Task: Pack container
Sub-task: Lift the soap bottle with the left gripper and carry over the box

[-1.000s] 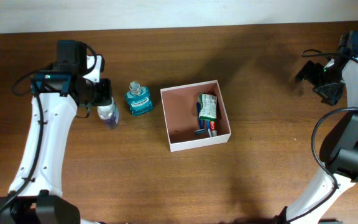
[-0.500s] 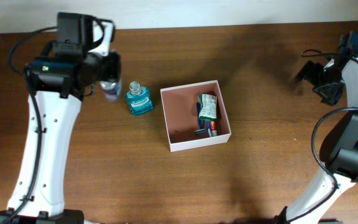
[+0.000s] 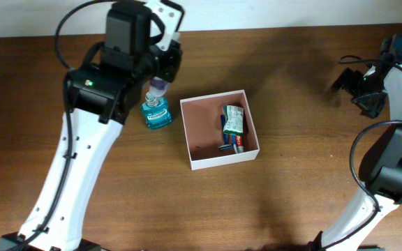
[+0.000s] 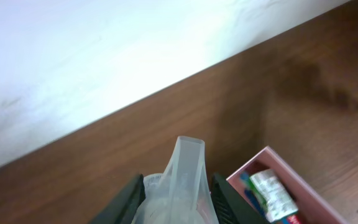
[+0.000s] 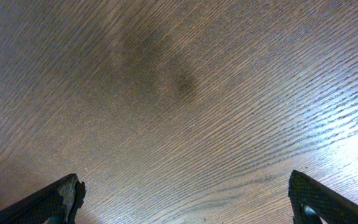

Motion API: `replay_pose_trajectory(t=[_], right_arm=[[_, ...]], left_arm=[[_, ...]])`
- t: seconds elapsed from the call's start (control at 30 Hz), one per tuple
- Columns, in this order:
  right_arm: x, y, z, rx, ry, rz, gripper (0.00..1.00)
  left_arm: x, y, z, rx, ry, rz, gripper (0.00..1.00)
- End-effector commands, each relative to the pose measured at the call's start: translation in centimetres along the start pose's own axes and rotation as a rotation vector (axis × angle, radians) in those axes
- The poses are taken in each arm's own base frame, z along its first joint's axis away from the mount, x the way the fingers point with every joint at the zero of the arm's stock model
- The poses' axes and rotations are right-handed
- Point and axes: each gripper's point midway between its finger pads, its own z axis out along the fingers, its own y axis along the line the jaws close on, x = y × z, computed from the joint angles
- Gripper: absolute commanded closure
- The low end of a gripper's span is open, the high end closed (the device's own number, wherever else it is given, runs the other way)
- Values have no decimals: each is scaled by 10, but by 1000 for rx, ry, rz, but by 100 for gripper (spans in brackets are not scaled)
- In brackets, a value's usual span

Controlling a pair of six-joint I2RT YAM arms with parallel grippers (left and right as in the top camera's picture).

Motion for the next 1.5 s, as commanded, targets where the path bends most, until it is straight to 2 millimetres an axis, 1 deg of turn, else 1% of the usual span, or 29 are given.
replay_pose_trajectory(t=[0.0, 0.1, 0.2, 0.43, 0.57, 0.77, 0.9, 1.1, 1.2, 1.47], right_arm=[[1, -3, 2, 10, 2, 3, 2], [1, -3, 2, 10, 2, 3, 2], [1, -3, 2, 10, 2, 3, 1], [1, -3, 2, 10, 2, 3, 2], [1, -3, 2, 10, 2, 3, 2], [1, -3, 2, 10, 2, 3, 2], [1, -3, 2, 10, 2, 3, 2], [1, -3, 2, 10, 2, 3, 1], [1, -3, 2, 10, 2, 3, 2], [1, -3, 2, 10, 2, 3, 2]], left_arm=[[-19, -10, -1, 18, -55, 45, 78], [-12, -25, 14, 76, -30, 63, 78], [-5, -44, 29, 179, -11, 89, 77], [13, -72, 62, 341, 22, 128, 77], [23, -80, 77, 386, 50, 121, 77], [38, -81, 98, 392, 93, 114, 77], [47, -91, 106, 457, 97, 164, 77], [60, -106, 114, 551, 122, 150, 77], [64, -112, 114, 589, 126, 166, 77], [73, -113, 111, 600, 159, 176, 77]])
